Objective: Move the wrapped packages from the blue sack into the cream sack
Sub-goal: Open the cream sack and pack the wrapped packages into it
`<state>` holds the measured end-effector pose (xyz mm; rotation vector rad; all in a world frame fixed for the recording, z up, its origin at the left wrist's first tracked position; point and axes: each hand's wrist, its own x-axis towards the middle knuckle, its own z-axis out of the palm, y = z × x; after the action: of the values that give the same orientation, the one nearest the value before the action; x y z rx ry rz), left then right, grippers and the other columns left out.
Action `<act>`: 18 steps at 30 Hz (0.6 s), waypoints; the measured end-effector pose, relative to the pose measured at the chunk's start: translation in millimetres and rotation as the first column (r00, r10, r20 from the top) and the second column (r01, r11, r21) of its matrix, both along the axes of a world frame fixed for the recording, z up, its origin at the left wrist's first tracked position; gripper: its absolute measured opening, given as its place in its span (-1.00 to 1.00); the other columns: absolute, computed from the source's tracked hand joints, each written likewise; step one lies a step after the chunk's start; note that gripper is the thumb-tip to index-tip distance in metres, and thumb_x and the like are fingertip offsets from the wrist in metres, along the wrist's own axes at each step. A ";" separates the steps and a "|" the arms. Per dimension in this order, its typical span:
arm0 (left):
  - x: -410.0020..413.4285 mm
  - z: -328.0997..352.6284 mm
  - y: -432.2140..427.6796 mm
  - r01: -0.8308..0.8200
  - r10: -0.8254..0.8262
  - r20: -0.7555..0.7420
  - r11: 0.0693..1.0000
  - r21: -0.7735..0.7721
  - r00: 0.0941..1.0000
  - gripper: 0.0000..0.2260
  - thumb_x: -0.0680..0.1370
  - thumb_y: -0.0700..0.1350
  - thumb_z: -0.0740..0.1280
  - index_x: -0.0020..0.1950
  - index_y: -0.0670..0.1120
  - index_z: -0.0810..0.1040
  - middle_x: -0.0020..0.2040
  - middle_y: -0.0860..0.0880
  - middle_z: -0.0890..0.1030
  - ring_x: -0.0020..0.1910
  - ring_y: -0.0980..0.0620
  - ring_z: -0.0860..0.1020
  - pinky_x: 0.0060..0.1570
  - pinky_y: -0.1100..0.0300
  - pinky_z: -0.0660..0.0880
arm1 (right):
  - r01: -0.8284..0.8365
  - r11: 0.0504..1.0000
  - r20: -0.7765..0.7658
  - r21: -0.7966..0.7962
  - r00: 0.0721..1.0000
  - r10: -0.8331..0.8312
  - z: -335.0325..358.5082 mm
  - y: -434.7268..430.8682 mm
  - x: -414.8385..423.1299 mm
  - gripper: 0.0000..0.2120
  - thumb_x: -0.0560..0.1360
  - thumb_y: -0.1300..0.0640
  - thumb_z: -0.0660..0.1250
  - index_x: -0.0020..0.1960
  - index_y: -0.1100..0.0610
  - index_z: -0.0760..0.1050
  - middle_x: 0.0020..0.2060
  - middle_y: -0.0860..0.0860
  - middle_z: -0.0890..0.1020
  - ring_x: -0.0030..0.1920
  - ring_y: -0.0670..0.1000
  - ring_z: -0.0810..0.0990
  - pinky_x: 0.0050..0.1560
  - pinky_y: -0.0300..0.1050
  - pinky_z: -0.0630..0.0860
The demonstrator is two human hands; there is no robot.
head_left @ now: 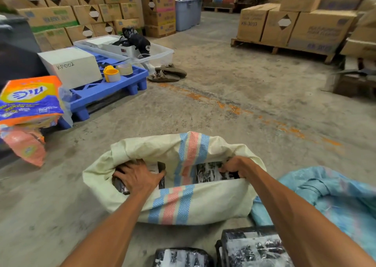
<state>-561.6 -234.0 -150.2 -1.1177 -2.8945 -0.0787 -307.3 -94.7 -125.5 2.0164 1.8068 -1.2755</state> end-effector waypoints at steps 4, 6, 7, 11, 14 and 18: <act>6.4 -17.2 9.7 0.033 -0.037 0.070 0.998 0.061 0.997 0.17 0.15 0.61 0.26 0.41 -0.29 0.32 0.26 -0.40 0.43 0.27 -0.37 0.38 0.25 -0.28 0.19 | 0.040 0.999 -0.031 -0.020 0.999 -0.040 -14.9 4.6 10.5 -0.40 0.56 0.04 0.41 0.53 0.12 0.30 0.42 0.13 0.42 0.37 0.17 0.42 0.35 0.10 0.46; 7.7 -19.0 12.6 0.030 -0.033 0.097 0.999 0.031 0.995 0.08 0.20 0.56 0.31 0.37 -0.29 0.36 0.23 -0.40 0.45 0.24 -0.37 0.41 0.24 -0.25 0.23 | 0.047 0.999 -0.020 -0.008 0.999 -0.047 -18.1 6.2 11.0 -0.44 0.57 0.03 0.39 0.51 0.12 0.32 0.39 0.13 0.44 0.34 0.17 0.44 0.32 0.05 0.47; 4.7 -20.6 13.9 0.032 -0.033 0.110 0.999 0.009 0.993 0.00 0.26 0.51 0.32 0.37 -0.27 0.37 0.24 -0.40 0.46 0.25 -0.37 0.42 0.25 -0.23 0.26 | 0.036 0.999 0.011 0.020 0.999 -0.036 -19.8 6.4 10.1 -0.45 0.58 0.01 0.38 0.51 0.11 0.33 0.38 0.13 0.43 0.34 0.16 0.44 0.30 0.02 0.47; -11.9 -24.0 14.4 0.016 0.039 0.407 0.991 -0.132 0.913 0.05 0.28 0.60 0.16 0.56 -0.09 0.22 0.49 -0.22 0.33 0.45 -0.28 0.30 0.40 -0.15 0.27 | 0.000 0.994 0.079 0.108 0.997 -0.008 -28.6 1.8 10.3 -0.49 0.63 0.04 0.27 0.54 0.13 0.27 0.44 0.15 0.37 0.40 0.15 0.39 0.31 -0.06 0.38; -1.2 -17.6 9.8 0.007 0.111 0.510 0.975 -0.224 0.853 0.31 0.04 0.72 0.12 0.60 -0.05 0.12 0.56 -0.15 0.23 0.51 -0.26 0.22 0.44 -0.22 0.19 | -0.039 0.992 0.066 0.117 0.997 0.031 -42.7 -6.6 14.7 -0.52 0.64 0.11 0.23 0.54 0.16 0.28 0.48 0.13 0.35 0.43 0.16 0.36 0.29 -0.16 0.36; 15.2 -21.9 10.3 -0.010 0.164 0.427 0.940 -0.340 0.889 0.31 0.07 0.65 0.25 0.61 -0.11 0.06 0.56 -0.21 0.18 0.52 -0.30 0.15 0.44 -0.30 0.11 | -0.082 0.984 0.073 0.159 0.995 0.071 -48.5 -20.8 17.1 -0.41 0.60 -0.15 0.27 0.56 0.02 0.26 0.52 0.06 0.31 0.48 0.15 0.30 0.47 0.03 0.27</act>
<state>-546.4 -223.7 -172.1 -1.1338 -3.4745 0.1842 -290.2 -115.5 -174.0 2.0207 1.9944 -1.0588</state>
